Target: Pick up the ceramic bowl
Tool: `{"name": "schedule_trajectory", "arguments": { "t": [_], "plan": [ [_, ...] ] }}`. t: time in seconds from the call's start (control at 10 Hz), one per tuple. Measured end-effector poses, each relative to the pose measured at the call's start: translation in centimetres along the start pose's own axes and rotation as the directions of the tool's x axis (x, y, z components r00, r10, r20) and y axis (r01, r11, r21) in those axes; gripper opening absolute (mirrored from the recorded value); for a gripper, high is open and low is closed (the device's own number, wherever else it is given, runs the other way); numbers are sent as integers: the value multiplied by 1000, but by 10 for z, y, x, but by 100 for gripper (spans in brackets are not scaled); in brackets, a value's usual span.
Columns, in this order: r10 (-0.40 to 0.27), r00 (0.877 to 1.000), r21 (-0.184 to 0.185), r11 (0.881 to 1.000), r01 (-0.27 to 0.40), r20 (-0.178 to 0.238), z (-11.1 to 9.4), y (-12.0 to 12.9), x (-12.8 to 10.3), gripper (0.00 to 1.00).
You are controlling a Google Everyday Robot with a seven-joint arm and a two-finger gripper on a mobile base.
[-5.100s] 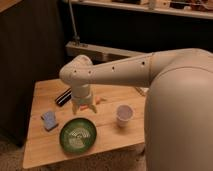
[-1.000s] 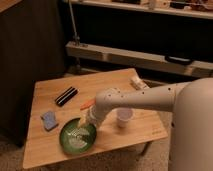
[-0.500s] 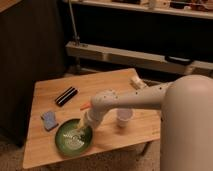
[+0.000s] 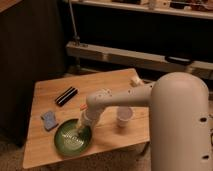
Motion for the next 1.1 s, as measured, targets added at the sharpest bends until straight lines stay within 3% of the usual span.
{"name": "schedule_trajectory", "arguments": {
  "t": [0.2, 0.3, 0.4, 0.7, 0.8, 1.1],
  "plan": [
    [-7, 1000, -24, 1000, 7, -10, -4, 0, -4, 16],
    [-19, 1000, -64, 998, 18, -19, -9, -3, -3, 5],
    [-25, 999, -114, 993, 23, -20, -17, -5, -3, 1],
    [-36, 999, -278, 960, 40, 22, -67, -24, 12, 0],
    [-27, 997, -330, 943, 47, 66, -93, -37, 22, 0],
    [13, 985, -425, 903, 62, 170, -162, -73, 58, 0]
  ]
}}
